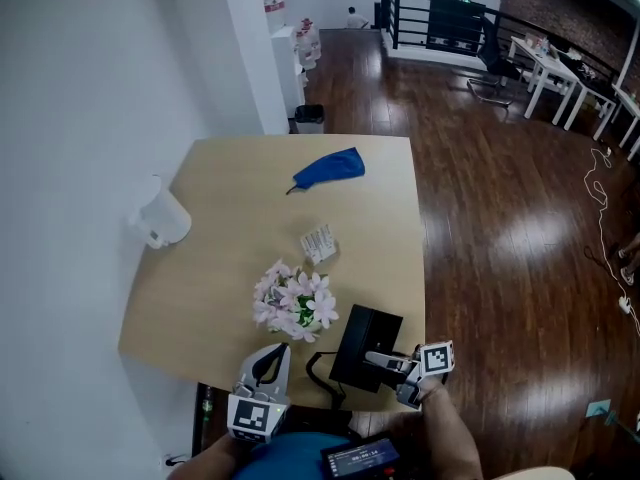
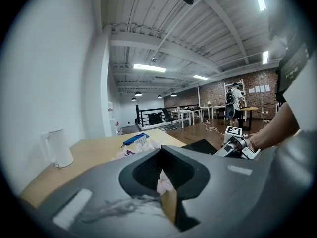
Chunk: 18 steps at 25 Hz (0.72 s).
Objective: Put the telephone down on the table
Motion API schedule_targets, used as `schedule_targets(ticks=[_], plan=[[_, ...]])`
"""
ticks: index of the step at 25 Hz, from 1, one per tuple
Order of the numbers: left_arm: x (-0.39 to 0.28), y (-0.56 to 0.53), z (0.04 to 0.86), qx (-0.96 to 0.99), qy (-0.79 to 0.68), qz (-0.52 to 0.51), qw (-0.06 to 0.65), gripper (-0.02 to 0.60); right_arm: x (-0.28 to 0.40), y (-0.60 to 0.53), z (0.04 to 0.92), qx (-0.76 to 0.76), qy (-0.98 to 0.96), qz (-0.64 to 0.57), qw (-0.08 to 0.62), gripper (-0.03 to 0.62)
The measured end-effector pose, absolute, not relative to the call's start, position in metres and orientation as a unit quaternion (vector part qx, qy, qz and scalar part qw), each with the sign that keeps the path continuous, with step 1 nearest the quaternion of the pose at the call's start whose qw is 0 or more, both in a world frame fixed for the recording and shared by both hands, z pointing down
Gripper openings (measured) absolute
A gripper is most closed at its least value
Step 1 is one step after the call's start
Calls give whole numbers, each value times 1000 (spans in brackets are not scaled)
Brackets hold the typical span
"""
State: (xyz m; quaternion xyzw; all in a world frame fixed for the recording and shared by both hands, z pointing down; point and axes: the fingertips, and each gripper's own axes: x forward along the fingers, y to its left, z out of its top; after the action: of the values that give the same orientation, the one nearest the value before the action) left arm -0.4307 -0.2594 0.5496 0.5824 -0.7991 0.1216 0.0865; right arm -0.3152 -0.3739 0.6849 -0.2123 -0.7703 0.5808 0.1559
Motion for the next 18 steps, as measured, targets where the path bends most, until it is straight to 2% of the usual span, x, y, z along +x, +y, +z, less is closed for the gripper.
schedule_targets(ticks=[13,18], plan=[[-425,-260,556,576,-800,124,112,14,-335,-374,704,-227,-760,588,158,149],[-424,-271,547,578,-800,114,115,14,-328,-377,737,-174,-758,590,216,156]])
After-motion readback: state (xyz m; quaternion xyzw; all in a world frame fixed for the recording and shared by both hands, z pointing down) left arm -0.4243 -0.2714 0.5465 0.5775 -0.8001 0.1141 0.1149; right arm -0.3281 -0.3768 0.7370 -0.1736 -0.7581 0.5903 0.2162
